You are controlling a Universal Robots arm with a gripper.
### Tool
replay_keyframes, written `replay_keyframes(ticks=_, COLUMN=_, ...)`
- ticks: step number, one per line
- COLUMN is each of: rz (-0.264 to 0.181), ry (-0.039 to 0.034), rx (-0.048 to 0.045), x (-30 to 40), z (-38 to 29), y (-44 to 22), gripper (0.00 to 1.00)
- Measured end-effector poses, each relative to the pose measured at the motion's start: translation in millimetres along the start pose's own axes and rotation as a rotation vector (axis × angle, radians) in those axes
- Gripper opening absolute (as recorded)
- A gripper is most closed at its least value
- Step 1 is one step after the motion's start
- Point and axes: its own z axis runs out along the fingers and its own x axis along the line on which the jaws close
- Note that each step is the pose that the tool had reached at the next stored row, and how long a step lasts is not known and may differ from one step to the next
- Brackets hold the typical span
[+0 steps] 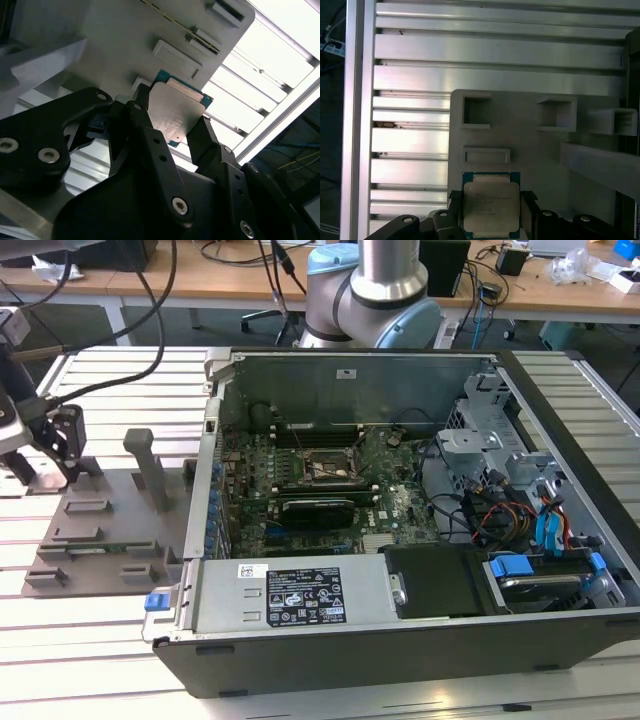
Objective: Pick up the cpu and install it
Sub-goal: 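Pick up the cpu and move it towards the insertion slot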
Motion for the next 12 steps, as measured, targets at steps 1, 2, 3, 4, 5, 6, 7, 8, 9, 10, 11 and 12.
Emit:
replay_keyframes(ticks=1, rz=0.0, ry=-0.0001, rx=0.0, x=0.0, z=-1.1, y=0.0, gripper=0.55)
replay_keyframes(ticks=2, rz=0.0, ry=-0.0001, rx=0.0, x=-0.1, z=-2.3, y=0.0, gripper=0.55)
replay_keyframes(ticks=3, rz=0.0, ry=0.0, rx=0.0, x=-0.1, z=-3.9, y=0.0, gripper=0.55)
replay_keyframes(ticks=4, rz=0.0, ry=0.0, rx=0.0, x=-0.1, z=-5.3, y=0.0, gripper=0.55)
replay_keyframes(ticks=5, rz=0.0, ry=-0.0001, rx=-0.0001, x=-0.2, z=-6.8, y=-0.1, gripper=0.55)
replay_keyframes(ticks=6, rz=0.0, ry=0.0, rx=0.0, x=-0.2, z=-8.1, y=-0.1, gripper=0.55)
replay_keyframes(ticks=7, rz=0.0, ry=0.0, rx=0.0, x=-0.3, z=-11.1, y=-0.1, gripper=0.55)
replay_keyframes(ticks=8, rz=0.0, ry=0.0, rx=0.0, x=-0.3, z=-13.8, y=-0.1, gripper=0.55)
replay_keyframes(ticks=9, rz=0.0, ry=-0.0001, rx=-0.0001, x=-0.5, z=-18.1, y=-0.1, gripper=0.55)
replay_keyframes(ticks=10, rz=0.0, ry=0.0, rx=0.0, x=-0.5, z=-19.7, y=-0.1, gripper=0.55)
replay_keyframes(ticks=11, rz=0.0, ry=0.0, rx=0.0, x=-0.5, z=-20.9, y=-0.2, gripper=0.55)
replay_keyframes(ticks=12, rz=0.0, ry=-0.0001, rx=0.0, x=-0.6, z=-22.3, y=-0.2, gripper=0.55)
